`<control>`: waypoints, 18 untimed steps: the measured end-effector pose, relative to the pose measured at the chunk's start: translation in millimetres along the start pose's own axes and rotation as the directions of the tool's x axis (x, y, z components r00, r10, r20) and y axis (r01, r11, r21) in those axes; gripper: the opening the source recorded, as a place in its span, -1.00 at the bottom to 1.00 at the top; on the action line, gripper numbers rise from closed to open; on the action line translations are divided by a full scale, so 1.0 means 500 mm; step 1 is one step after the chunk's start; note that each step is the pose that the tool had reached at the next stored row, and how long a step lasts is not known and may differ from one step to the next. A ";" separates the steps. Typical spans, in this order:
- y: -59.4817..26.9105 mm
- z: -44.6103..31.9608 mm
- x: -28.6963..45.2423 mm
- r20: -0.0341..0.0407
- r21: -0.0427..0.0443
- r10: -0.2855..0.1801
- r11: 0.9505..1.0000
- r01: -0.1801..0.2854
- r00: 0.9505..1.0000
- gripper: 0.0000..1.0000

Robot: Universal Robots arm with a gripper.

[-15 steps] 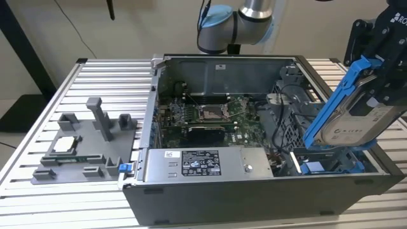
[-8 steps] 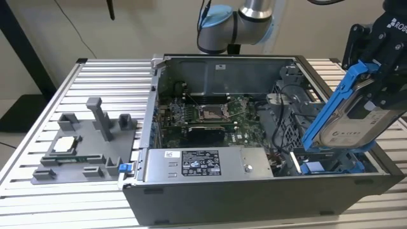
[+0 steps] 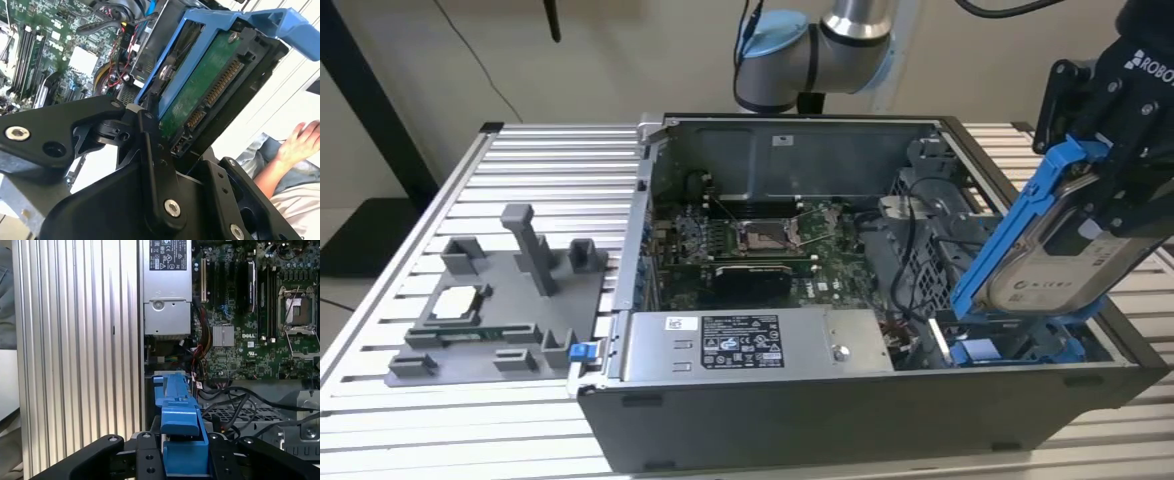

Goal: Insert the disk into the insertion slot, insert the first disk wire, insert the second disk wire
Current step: 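Insert the disk into the insertion slot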

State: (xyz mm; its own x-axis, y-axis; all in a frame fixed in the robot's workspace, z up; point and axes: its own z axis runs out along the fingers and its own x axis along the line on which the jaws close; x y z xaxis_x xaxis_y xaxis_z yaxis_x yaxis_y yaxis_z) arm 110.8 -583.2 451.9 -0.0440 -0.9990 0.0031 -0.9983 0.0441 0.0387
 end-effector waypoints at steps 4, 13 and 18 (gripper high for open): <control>0.000 0.000 0.000 0.000 0.000 0.000 1.000 0.000 1.000 -1.00; 0.000 0.005 0.000 0.001 0.000 0.000 1.000 0.000 1.000 -1.00; -0.001 0.021 0.000 0.004 0.003 0.000 1.000 0.000 1.000 -1.00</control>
State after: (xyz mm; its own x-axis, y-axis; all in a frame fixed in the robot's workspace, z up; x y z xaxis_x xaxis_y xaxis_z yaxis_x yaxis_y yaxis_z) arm 110.8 -583.2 441.4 -0.0440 -0.9990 -0.0005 -0.9984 0.0440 0.0360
